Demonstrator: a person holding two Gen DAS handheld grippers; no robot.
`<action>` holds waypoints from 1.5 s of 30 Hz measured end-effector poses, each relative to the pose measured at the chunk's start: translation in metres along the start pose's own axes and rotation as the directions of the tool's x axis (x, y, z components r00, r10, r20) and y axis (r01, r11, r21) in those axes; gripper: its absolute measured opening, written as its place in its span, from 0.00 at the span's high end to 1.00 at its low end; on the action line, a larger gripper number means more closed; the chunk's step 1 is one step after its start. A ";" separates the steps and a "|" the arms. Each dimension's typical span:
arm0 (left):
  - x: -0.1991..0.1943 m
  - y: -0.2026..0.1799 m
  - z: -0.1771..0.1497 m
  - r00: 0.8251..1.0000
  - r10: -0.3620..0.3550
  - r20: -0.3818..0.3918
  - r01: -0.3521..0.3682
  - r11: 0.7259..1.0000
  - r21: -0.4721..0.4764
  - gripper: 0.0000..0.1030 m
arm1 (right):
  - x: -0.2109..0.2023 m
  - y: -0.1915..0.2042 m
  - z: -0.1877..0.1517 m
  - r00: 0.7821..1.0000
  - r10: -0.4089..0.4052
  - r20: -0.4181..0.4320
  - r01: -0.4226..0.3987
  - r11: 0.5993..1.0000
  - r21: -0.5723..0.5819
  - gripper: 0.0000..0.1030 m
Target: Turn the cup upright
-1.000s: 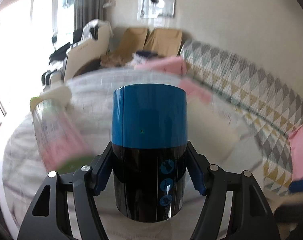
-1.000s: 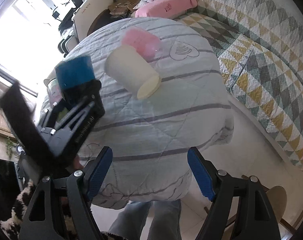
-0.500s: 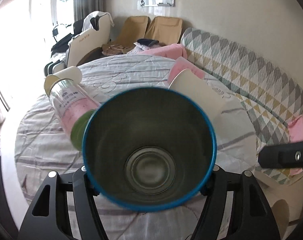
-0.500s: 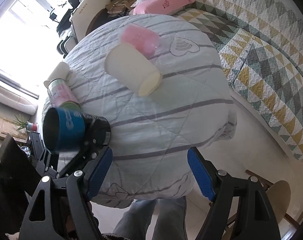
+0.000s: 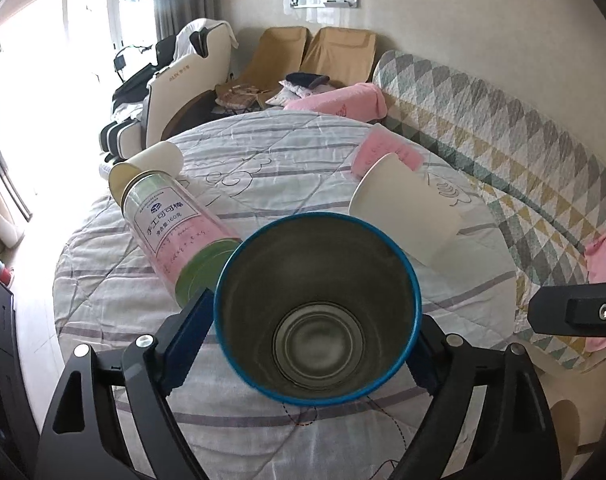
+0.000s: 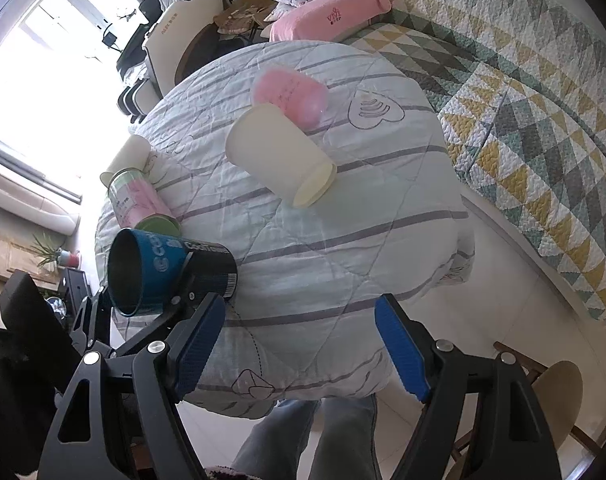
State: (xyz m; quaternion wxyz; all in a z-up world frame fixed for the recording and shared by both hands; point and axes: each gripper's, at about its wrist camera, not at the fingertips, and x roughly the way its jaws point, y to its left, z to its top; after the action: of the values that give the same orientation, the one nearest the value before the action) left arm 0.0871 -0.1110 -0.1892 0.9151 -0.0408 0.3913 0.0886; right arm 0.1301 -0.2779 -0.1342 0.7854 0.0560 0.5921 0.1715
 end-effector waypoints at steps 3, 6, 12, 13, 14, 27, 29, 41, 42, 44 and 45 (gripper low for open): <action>-0.006 -0.002 0.002 1.000 0.004 -0.007 -0.004 1.000 0.009 0.09 | -0.005 0.002 0.000 1.000 0.004 0.006 -0.004 1.000 -0.005 0.24; -0.013 -0.004 0.007 1.000 0.007 -0.016 -0.007 1.000 0.024 0.05 | -0.012 0.003 0.002 1.000 0.013 0.012 -0.013 1.000 0.000 0.24; -0.039 -0.007 0.023 1.000 0.008 -0.021 -0.008 0.999 0.043 0.02 | -0.035 0.007 0.006 0.999 0.029 0.042 -0.029 1.000 0.009 0.24; -0.046 -0.007 0.027 1.000 0.010 -0.020 -0.009 0.999 0.043 0.01 | -0.040 0.007 0.007 0.998 0.032 0.048 -0.033 0.999 0.011 0.24; -0.051 -0.006 0.031 1.000 0.010 -0.019 -0.010 0.999 0.042 0.01 | -0.044 0.007 0.008 0.998 0.036 0.052 -0.036 0.999 0.013 0.24; -0.138 0.033 0.039 0.996 0.013 -0.086 -0.009 0.999 0.054 0.00 | -0.081 0.034 -0.017 0.999 0.010 0.046 -0.009 1.000 -0.007 0.24; -0.146 0.039 0.035 0.994 -0.005 -0.108 0.011 0.999 0.053 0.00 | -0.083 0.037 -0.026 0.999 -0.016 0.039 0.016 1.000 -0.013 0.24; -0.146 0.037 0.020 0.964 -0.073 -0.257 0.085 0.996 0.035 0.00 | -0.077 0.046 -0.059 0.997 -0.068 -0.034 0.067 0.998 -0.010 0.23; -0.145 0.035 0.021 0.963 -0.074 -0.259 0.084 0.996 0.030 0.00 | -0.077 0.045 -0.059 0.997 -0.073 -0.037 0.073 0.997 -0.014 0.23; -0.143 0.032 0.022 0.963 -0.071 -0.260 0.079 0.997 0.023 0.00 | -0.076 0.043 -0.057 0.996 -0.076 -0.041 0.075 0.997 -0.024 0.23; -0.142 0.031 0.023 0.962 -0.067 -0.264 0.075 0.997 0.020 0.00 | -0.075 0.041 -0.055 0.996 -0.073 -0.042 0.072 0.997 -0.027 0.23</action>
State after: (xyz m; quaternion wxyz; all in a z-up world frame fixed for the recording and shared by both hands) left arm 0.0015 -0.0954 -0.0710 0.8582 -0.0527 0.5087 0.0436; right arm 0.0510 -0.2711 -0.0697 0.7789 0.0205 0.6083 0.1515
